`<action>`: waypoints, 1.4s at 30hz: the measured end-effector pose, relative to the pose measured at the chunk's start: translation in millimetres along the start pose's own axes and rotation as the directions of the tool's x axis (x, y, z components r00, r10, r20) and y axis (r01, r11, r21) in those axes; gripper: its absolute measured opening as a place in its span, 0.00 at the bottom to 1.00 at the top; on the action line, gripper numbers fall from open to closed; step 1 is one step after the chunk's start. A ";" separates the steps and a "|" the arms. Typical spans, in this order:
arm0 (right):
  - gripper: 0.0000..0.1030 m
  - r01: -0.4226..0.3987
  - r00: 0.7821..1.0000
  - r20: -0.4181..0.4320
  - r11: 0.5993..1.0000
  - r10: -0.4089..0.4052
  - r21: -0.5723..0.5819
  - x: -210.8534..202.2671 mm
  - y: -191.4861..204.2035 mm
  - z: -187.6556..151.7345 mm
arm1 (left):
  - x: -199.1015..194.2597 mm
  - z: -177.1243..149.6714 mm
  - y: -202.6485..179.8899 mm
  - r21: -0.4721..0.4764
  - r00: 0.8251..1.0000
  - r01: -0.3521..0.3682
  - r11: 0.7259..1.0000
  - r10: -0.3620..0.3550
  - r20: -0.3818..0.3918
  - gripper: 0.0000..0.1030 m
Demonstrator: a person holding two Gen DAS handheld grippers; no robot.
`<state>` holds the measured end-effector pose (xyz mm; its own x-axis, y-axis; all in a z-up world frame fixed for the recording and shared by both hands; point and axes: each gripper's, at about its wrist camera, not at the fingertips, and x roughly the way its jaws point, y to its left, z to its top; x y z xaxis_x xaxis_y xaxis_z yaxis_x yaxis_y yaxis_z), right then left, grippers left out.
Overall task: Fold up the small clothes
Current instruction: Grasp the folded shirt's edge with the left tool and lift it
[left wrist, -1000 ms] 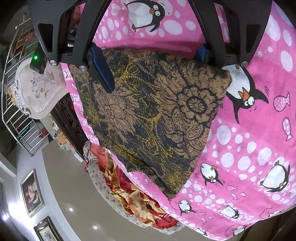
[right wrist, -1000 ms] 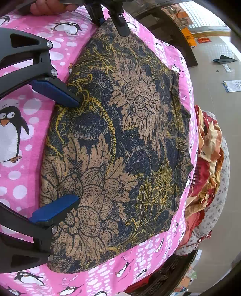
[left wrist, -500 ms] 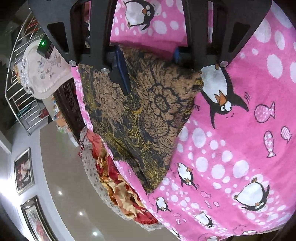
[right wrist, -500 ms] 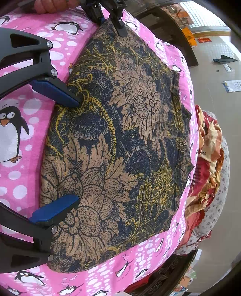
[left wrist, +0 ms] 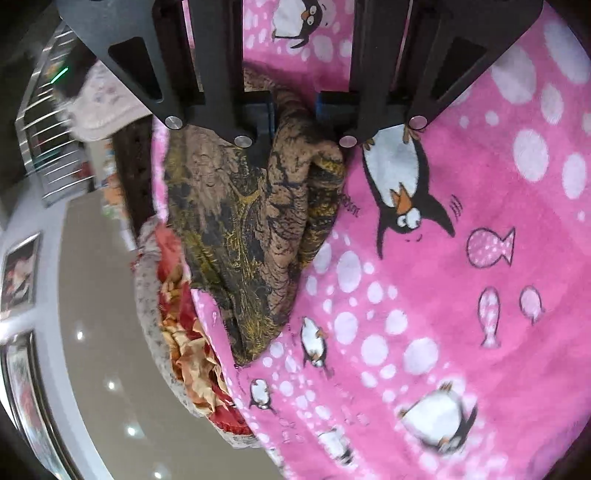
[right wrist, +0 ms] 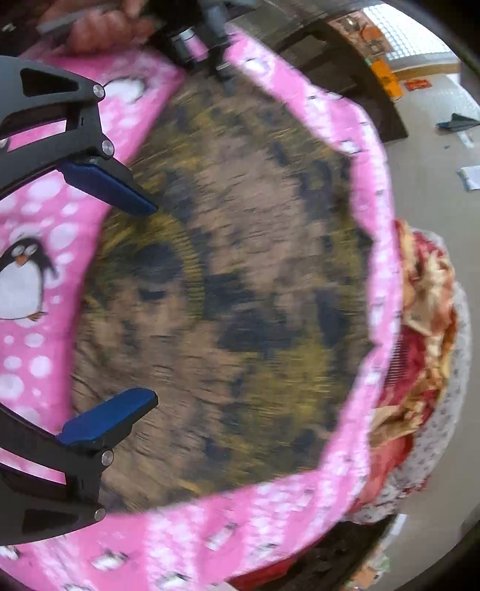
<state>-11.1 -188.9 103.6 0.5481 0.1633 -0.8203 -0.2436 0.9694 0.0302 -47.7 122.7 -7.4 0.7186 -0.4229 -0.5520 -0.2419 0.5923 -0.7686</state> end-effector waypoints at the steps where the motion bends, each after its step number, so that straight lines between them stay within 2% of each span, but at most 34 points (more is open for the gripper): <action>1: 0.91 -0.019 1.000 0.000 1.000 0.019 -0.001 -0.2 1.5 14.2 | -0.8 -2.1 -9.5 0.051 0.999 -0.038 0.998 0.037 0.017 0.10; 2: 0.91 -0.044 0.999 -0.001 0.999 0.044 0.002 1.7 4.3 32.6 | -1.7 -4.7 -19.5 0.111 0.996 -0.079 0.991 0.075 0.039 0.10; 3: 0.91 -0.075 0.997 -0.002 0.997 0.075 0.008 6.2 8.8 55.5 | -3.0 -8.7 -34.1 0.202 0.991 -0.127 0.971 0.113 0.077 0.10; 4: 0.91 -0.109 0.994 -0.004 0.994 0.109 0.013 10.6 13.6 72.8 | -4.3 -12.9 -46.0 0.277 0.986 -0.154 0.948 0.128 0.109 0.10; 5: 0.91 -0.173 0.985 -0.017 0.985 0.173 0.018 19.1 22.3 95.7 | -7.3 -18.1 -62.1 0.366 0.980 -0.176 0.914 0.127 0.154 0.10; 7: 0.91 -0.294 0.953 -0.068 0.955 0.295 0.027 39.3 42.7 133.1 | -10.2 -24.1 -80.0 0.454 0.973 -0.189 0.870 0.105 0.204 0.10; 10: 0.89 -0.446 0.875 -0.185 0.894 0.447 0.052 81.1 78.8 185.4 | -12.3 -28.2 -103.9 0.553 0.970 -0.185 0.812 0.060 0.235 0.09; 13: 0.85 -0.474 0.831 -0.280 0.875 0.481 0.097 117.2 104.4 225.5 | -12.8 -28.3 -118.7 0.614 0.974 -0.156 0.774 0.017 0.226 0.09; 14: 0.85 -0.479 0.814 -0.326 0.873 0.481 0.093 128.7 114.3 234.3 | -13.0 -27.8 -122.7 0.623 0.975 -0.144 0.769 0.003 0.223 0.09; 15: 0.84 -0.468 0.809 -0.366 0.881 0.460 0.071 136.5 122.0 237.9 | -13.4 -27.4 -127.0 0.630 0.976 -0.132 0.766 -0.012 0.219 0.09; 16: 0.82 -0.436 0.813 -0.419 0.900 0.403 0.020 146.4 134.2 242.5 | -14.0 -26.7 -130.1 0.637 0.976 -0.120 0.762 -0.026 0.215 0.08; 18: 0.72 -0.421 0.801 -0.486 0.906 0.350 -0.040 158.0 148.9 243.5 | -13.8 -23.8 -134.5 0.647 0.977 -0.105 0.755 -0.042 0.207 0.08; 19: 0.70 -0.402 0.802 -0.513 0.912 0.307 -0.082 163.2 157.9 243.3 | -12.0 -22.2 -137.6 0.650 0.979 -0.097 0.753 -0.047 0.201 0.08; 26: 0.68 -0.341 0.816 -0.565 0.891 0.123 -0.299 176.3 198.5 242.5 | -13.1 -26.9 -144.5 0.675 0.980 -0.080 0.734 -0.065 0.186 0.07; 28: 0.57 -0.324 0.809 -0.583 0.884 0.074 -0.337 183.4 204.5 240.8 | -16.8 -30.4 -149.3 0.683 0.980 -0.077 0.727 -0.072 0.187 0.07; 30: 0.31 -0.291 0.810 -0.585 0.882 0.021 -0.371 187.9 205.8 238.8 | -19.7 -31.9 -153.9 0.687 0.979 -0.073 0.723 -0.081 0.189 0.07; 31: 0.26 -0.278 0.812 -0.584 0.882 0.004 -0.381 189.0 203.4 238.4 | -20.7 -32.7 -155.9 0.689 0.978 -0.070 0.721 -0.085 0.189 0.07; 33: 0.07 -0.271 0.821 -0.570 0.886 0.009 -0.376 185.2 193.1 240.6 | -22.5 -33.2 -159.2 0.693 0.978 -0.064 0.718 -0.093 0.187 0.06; 36: 0.06 -0.304 0.841 -0.533 0.900 0.100 -0.312 163.2 160.0 249.5 | -26.4 -39.0 -169.3 0.706 0.977 -0.052 0.707 -0.111 0.183 0.06; 39: 0.05 -0.314 0.851 -0.504 0.913 0.148 -0.262 143.5 119.8 255.0 | -24.9 -48.0 -183.1 0.721 0.977 -0.032 0.692 -0.131 0.169 0.06; 42: 0.05 -0.299 0.864 -0.474 0.931 0.171 -0.208 127.1 79.3 258.0 | -16.9 -61.5 -199.1 0.745 0.975 -0.029 0.666 -0.145 0.168 0.06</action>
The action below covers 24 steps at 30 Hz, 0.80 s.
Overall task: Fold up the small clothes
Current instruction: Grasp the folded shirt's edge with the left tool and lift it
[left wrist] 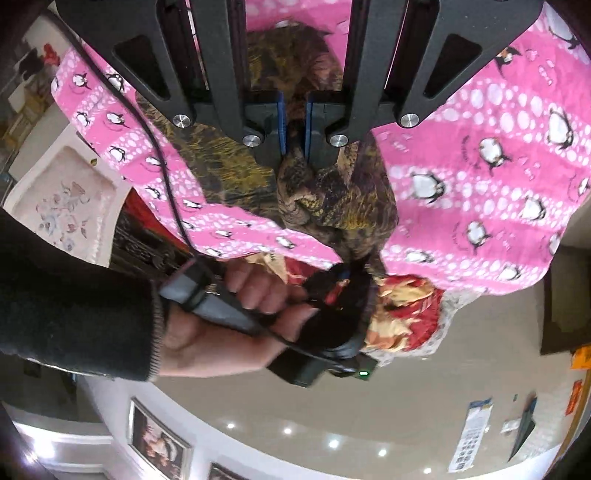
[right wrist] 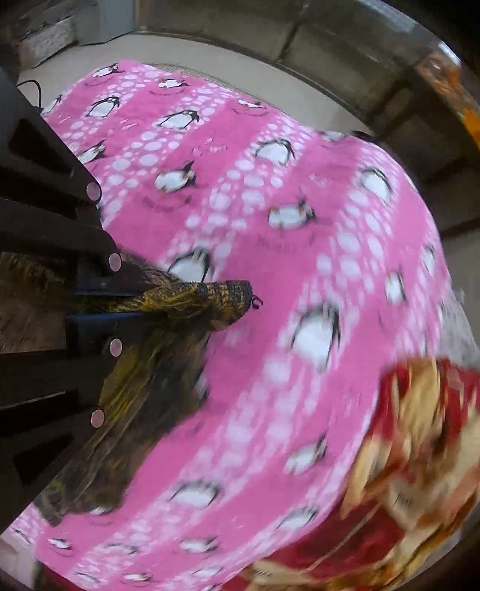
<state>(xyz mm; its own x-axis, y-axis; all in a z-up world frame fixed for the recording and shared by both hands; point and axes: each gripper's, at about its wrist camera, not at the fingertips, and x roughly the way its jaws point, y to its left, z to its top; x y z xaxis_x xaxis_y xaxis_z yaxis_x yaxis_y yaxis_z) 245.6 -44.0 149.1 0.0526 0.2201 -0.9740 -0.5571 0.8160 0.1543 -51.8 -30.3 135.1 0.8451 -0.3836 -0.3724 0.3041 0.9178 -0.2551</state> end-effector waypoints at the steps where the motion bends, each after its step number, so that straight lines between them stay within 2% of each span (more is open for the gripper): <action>1: 0.05 -0.011 1.000 0.017 1.000 0.010 0.027 -8.5 -17.9 -10.0 | 3.9 0.2 -5.6 0.007 1.000 0.004 1.000 -0.004 -0.004 0.06; 11: 0.05 -0.056 0.996 0.074 0.987 0.045 0.152 -33.5 -116.4 -80.8 | 43.8 -1.4 -83.6 0.111 0.990 0.122 0.986 -0.114 -0.076 0.05; 18: 0.05 -0.076 0.994 0.095 0.976 0.058 0.205 -36.8 -177.7 -130.8 | 77.8 -30.7 -151.9 0.172 0.967 0.209 0.963 -0.178 -0.181 0.05; 24: 0.05 -0.093 0.993 0.093 0.963 0.072 0.251 -16.0 -214.0 -160.4 | 103.9 -56.0 -179.6 0.193 0.946 0.241 0.951 -0.186 -0.264 0.05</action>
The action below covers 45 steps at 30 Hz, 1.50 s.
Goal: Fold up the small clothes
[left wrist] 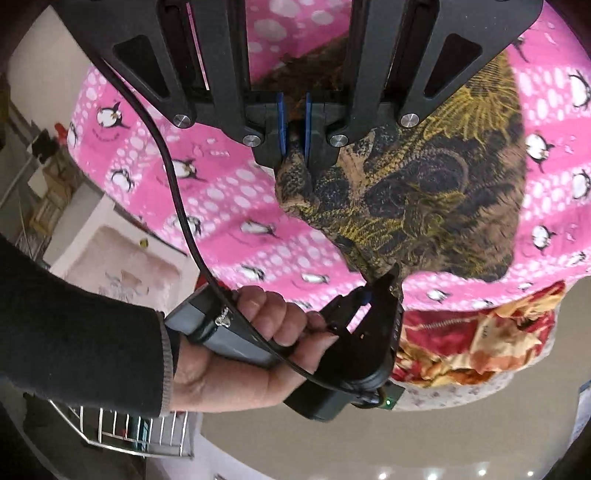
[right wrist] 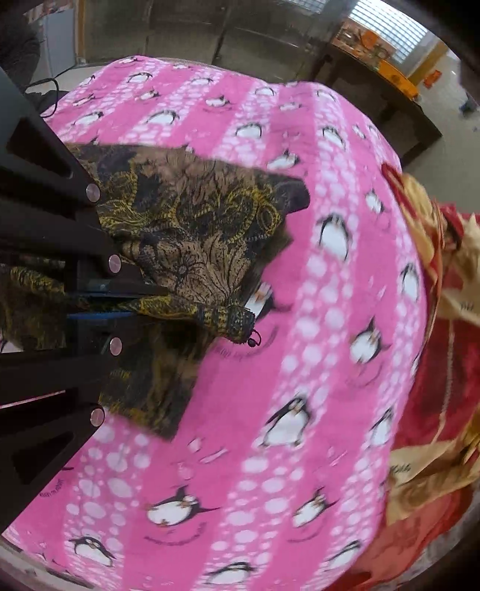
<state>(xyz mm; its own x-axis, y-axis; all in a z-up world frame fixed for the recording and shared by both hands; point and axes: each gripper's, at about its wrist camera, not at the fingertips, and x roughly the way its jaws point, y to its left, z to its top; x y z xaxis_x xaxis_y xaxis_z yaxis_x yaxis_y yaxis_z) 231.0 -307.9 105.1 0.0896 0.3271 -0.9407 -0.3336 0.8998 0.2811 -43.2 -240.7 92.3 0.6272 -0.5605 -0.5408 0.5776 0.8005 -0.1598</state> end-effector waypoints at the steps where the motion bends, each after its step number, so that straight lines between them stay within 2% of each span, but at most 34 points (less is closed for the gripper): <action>1: 0.05 -0.003 1.000 0.002 1.000 0.003 0.008 2.8 -6.1 -3.5 | 4.6 -2.6 -2.2 0.004 1.000 0.003 1.000 -0.003 -0.013 0.05; 6: 0.05 0.020 1.000 -0.007 0.999 -0.019 0.038 21.6 -26.8 -16.3 | 34.2 -21.8 -10.7 0.034 0.995 0.013 0.999 -0.010 -0.099 0.05; 9: 0.05 0.024 0.999 0.029 0.997 -0.027 0.072 33.2 -34.1 -22.6 | 41.6 -28.5 -7.0 0.007 0.989 0.033 0.999 -0.031 -0.146 0.05; 10: 0.05 0.021 0.998 0.051 0.996 -0.026 0.089 34.7 -36.4 -26.0 | 37.8 -27.6 -5.0 -0.004 0.988 0.044 0.999 -0.044 -0.146 0.07; 12: 0.15 0.019 0.997 0.078 0.994 -0.027 0.105 29.8 -39.4 -30.3 | 28.1 -26.0 -2.3 -0.013 0.982 0.087 0.996 -0.088 -0.167 0.12; 15: 0.18 0.059 0.985 0.151 0.989 -0.079 0.132 3.4 -42.4 -44.6 | -4.6 -30.3 4.4 -0.018 0.975 0.126 0.992 -0.128 -0.183 0.14; 17: 0.18 0.063 0.961 0.261 0.989 -0.096 0.134 -29.4 -36.7 -66.3 | -31.3 -33.8 19.5 -0.034 0.981 0.099 0.994 -0.104 -0.165 0.14; 18: 0.18 0.042 0.948 0.309 0.994 -0.072 0.105 -42.1 -28.0 -79.5 | -44.8 -34.0 30.6 -0.054 0.986 0.068 0.996 -0.075 -0.148 0.14; 20: 0.18 -0.020 0.929 0.370 0.999 0.034 -0.043 -57.2 4.5 -113.3 | -63.9 -32.3 55.7 -0.108 0.994 -0.008 0.994 -0.003 -0.106 0.14; 21: 0.18 -0.026 0.925 0.376 0.994 0.063 -0.103 -58.2 18.2 -126.0 | -69.6 -31.3 73.0 -0.150 0.994 -0.070 0.986 0.056 -0.094 0.14; 22: 0.19 -0.014 0.923 0.375 0.983 0.082 -0.182 -55.6 36.6 -145.8 | -68.5 -32.0 85.1 -0.187 0.991 -0.102 0.977 0.084 -0.106 0.14; 23: 0.19 0.006 0.930 0.357 0.967 0.088 -0.253 -46.4 53.6 -166.3 | -65.4 -37.1 94.6 -0.219 0.989 -0.114 0.969 0.089 -0.120 0.14; 24: 0.18 0.025 0.937 0.339 0.957 0.078 -0.289 -35.4 64.1 -177.7 | -53.1 -44.5 104.8 -0.258 0.983 -0.118 0.959 0.076 -0.167 0.14; 26: 0.18 0.101 0.959 0.282 0.946 -0.011 -0.309 0.4 71.9 -203.1 | -28.8 -63.2 114.7 -0.322 0.966 -0.097 0.942 0.011 -0.258 0.12; 27: 0.19 0.132 0.964 0.260 0.951 -0.056 -0.281 17.9 64.2 -213.6 | -28.5 -70.4 116.8 -0.346 0.976 -0.069 0.936 -0.009 -0.220 0.13; 28: 0.19 0.121 0.945 0.324 0.961 -0.035 -0.248 21.1 54.9 -226.3 | -29.3 -71.3 116.7 -0.348 0.976 -0.064 0.935 -0.014 -0.216 0.12; 29: 0.19 0.075 0.928 0.372 0.976 0.008 -0.207 18.4 45.5 -234.6 | -31.2 -70.7 117.4 -0.359 0.976 -0.061 0.931 -0.019 -0.217 0.12; 30: 0.19 0.017 0.920 0.390 0.988 0.044 -0.150 16.1 34.8 -238.8 | -33.2 -68.2 117.6 -0.368 0.974 -0.062 0.928 -0.025 -0.225 0.12; 32: 0.19 -0.080 0.909 0.407 0.995 0.095 -0.052 11.3 22.0 -242.2 | -42.4 -56.1 120.3 -0.357 0.975 -0.064 0.932 -0.019 -0.223 0.13; 34: 0.19 -0.083 0.917 0.388 0.996 0.088 -0.029 3.7 24.5 -239.5 | -48.1 -34.8 126.2 -0.334 0.986 -0.077 0.939 0.021 -0.167 0.13; 36: 0.19 -0.045 0.918 0.392 0.998 0.056 -0.037 -10.0 35.1 -228.6 | -43.1 -10.1 134.0 -0.327 0.990 -0.097 0.940 0.058 -0.127 0.13; 38: 0.19 0.019 0.892 0.451 0.999 0.000 -0.038 -26.2 53.3 -214.3 | -18.0 15.2 147.4 -0.348 0.989 -0.119 0.930 0.080 -0.124 0.13; 40: 0.19 0.076 0.876 0.478 0.997 -0.066 -0.001 -31.6 61.6 -192.2 | 8.8 24.3 162.3 -0.364 0.983 -0.148 0.919 0.098 -0.153 0.13; 42: 0.19 0.143 0.869 0.472 0.989 -0.146 0.041 -23.9 64.8 -171.8 | 35.6 16.6 176.7 -0.389 0.965 -0.212 0.896 0.129 -0.229 0.13; 43: 0.19 0.208 0.872 0.443 0.977 -0.210 0.053 -9.5 60.5 -161.1 | 50.3 5.7 182.5 -0.403 0.950 -0.237 0.884 0.124 -0.287 0.13; 44: 0.19 0.247 0.877 0.408 0.967 -0.253 0.070 2.0 53.2 -157.0 | 58.6 1.0 181.4 -0.398 0.948 -0.238 0.886 0.122 -0.294 0.13; 45: 0.19 0.263 0.894 0.350 0.960 -0.279 0.093 16.2 39.0 -155.9 | 56.7 0.1 178.2 -0.377 0.954 -0.230 0.897 0.132 -0.269 0.13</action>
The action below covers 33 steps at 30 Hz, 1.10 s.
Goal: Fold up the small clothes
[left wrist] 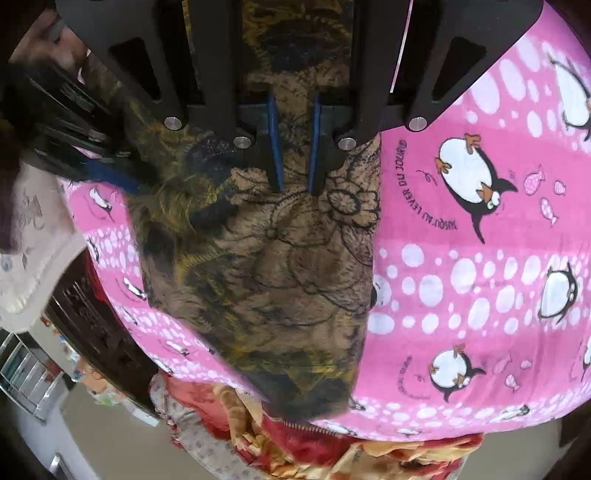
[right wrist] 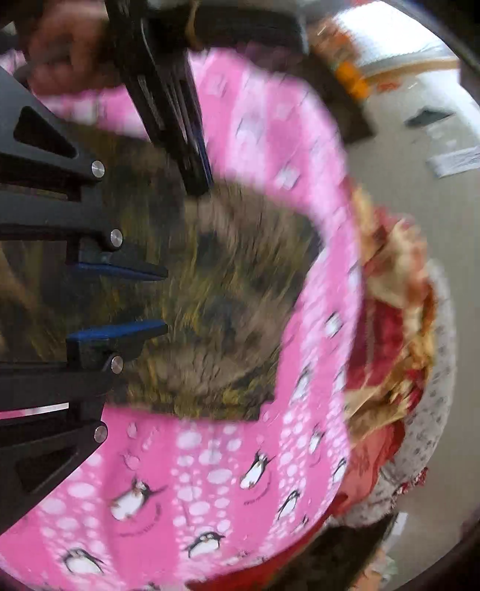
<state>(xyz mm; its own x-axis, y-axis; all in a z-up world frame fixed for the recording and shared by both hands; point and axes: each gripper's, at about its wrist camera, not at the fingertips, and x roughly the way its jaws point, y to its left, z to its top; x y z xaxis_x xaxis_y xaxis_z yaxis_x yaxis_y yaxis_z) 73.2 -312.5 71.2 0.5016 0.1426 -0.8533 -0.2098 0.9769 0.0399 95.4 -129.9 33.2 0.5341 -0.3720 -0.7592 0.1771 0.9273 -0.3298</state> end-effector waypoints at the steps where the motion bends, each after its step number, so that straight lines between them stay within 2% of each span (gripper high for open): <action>1: 0.20 -0.047 0.999 -0.021 0.998 0.048 0.042 12.7 -13.5 -6.0 | -3.2 0.8 -3.0 0.026 1.000 -0.008 1.000 0.008 -0.006 0.13; 3: 0.20 -0.089 0.996 -0.012 0.994 0.090 0.070 8.3 -19.8 -1.6 | -14.4 9.3 -4.3 0.025 1.000 0.012 1.000 -0.012 -0.011 0.13; 4: 0.20 -0.083 0.996 -0.027 0.994 0.085 0.069 2.4 -19.8 0.4 | -21.3 18.0 -3.6 0.009 1.000 0.029 1.000 -0.029 0.006 0.13; 6: 0.20 -0.069 0.996 -0.044 0.994 0.073 0.086 -8.4 -21.5 7.0 | -34.9 39.4 -5.0 -0.001 0.996 0.030 1.000 -0.030 0.088 0.13; 8: 0.22 -0.058 0.998 -0.002 0.989 0.058 0.134 -18.3 -21.9 22.5 | -33.2 62.1 -9.8 0.004 0.990 0.014 1.000 -0.015 0.139 0.21; 9: 0.22 -0.067 0.998 0.027 0.984 0.063 0.166 -21.6 -25.0 32.7 | -25.3 75.7 -14.9 0.008 0.988 -0.010 1.000 0.009 0.154 0.30; 10: 0.23 -0.079 0.996 0.056 0.976 0.069 0.202 -23.4 -25.4 42.2 | -17.6 85.3 -18.7 0.005 0.986 -0.029 1.000 0.028 0.166 0.34; 12: 0.34 -0.065 0.993 0.107 0.969 0.041 0.236 -18.9 -21.6 59.9 | 1.7 99.1 -23.3 0.009 0.980 -0.054 0.998 0.051 0.190 0.38; 13: 0.36 -0.045 0.992 0.128 0.968 0.013 0.245 -12.2 -19.8 66.8 | 14.0 103.1 -24.8 0.021 0.979 -0.070 0.997 0.064 0.192 0.43; 15: 0.36 -0.006 0.991 0.134 0.976 -0.024 0.219 10.9 -15.0 79.1 | 39.9 104.5 -20.6 0.017 0.982 -0.114 0.993 0.110 0.152 0.43; 16: 0.36 0.033 0.991 0.118 0.980 -0.057 0.196 27.0 -14.9 78.1 | 49.1 99.5 -14.8 0.010 0.984 -0.106 0.994 0.103 0.146 0.45; 17: 0.40 0.028 0.993 0.108 0.980 -0.050 0.195 41.3 -18.5 70.4 | 51.0 95.7 -16.7 0.021 0.979 -0.110 0.994 0.105 0.176 0.45; 19: 0.43 -0.041 0.986 0.164 0.971 0.002 0.234 44.3 -29.3 56.4 | 54.7 89.7 -23.8 0.066 0.969 -0.148 0.987 0.132 0.207 0.48; 22: 0.44 -0.081 0.984 0.174 0.963 0.036 0.257 50.8 -37.7 60.2 | 58.6 91.1 -28.6 0.077 0.963 -0.177 0.981 0.157 0.219 0.50; 24: 0.45 -0.078 0.984 0.172 0.963 0.034 0.257 55.0 -36.8 64.3 | 62.1 94.2 -29.4 0.081 0.962 -0.183 0.980 0.162 0.219 0.50; 26: 0.45 -0.075 0.985 0.172 0.964 0.031 0.254 55.0 -35.7 64.5 | 62.7 98.1 -28.8 0.082 0.967 -0.174 0.981 0.154 0.205 0.51; 28: 0.47 -0.103 0.983 0.175 0.959 0.058 0.263 53.1 -38.0 64.4 | 60.4 101.2 -30.1 0.100 0.980 -0.149 0.984 0.133 0.151 0.62; 30: 0.51 -0.156 0.981 0.153 0.948 0.117 0.279 53.7 -42.8 69.0 | 50.1 112.1 -29.6 0.143 0.996 -0.087 0.986 0.084 0.028 0.64; 32: 0.51 -0.174 0.983 0.107 0.944 0.150 0.280 36.5 -53.1 70.2 | 23.8 112.7 -18.8 0.138 1.000 0.001 0.990 -0.001 0.004 0.64; 33: 0.51 -0.182 0.980 0.135 0.943 0.149 0.278 20.4 -60.1 66.6 | 2.6 106.7 -7.0 0.139 0.999 0.042 0.989 -0.046 0.025 0.73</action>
<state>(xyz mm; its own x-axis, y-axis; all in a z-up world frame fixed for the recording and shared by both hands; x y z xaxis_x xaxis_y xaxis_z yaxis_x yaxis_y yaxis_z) 152.0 -357.7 86.1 0.5733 0.3069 -0.7597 -0.0559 0.9397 0.3374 183.7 -132.9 93.4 0.5461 -0.4132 -0.7288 0.3126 0.9076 -0.2803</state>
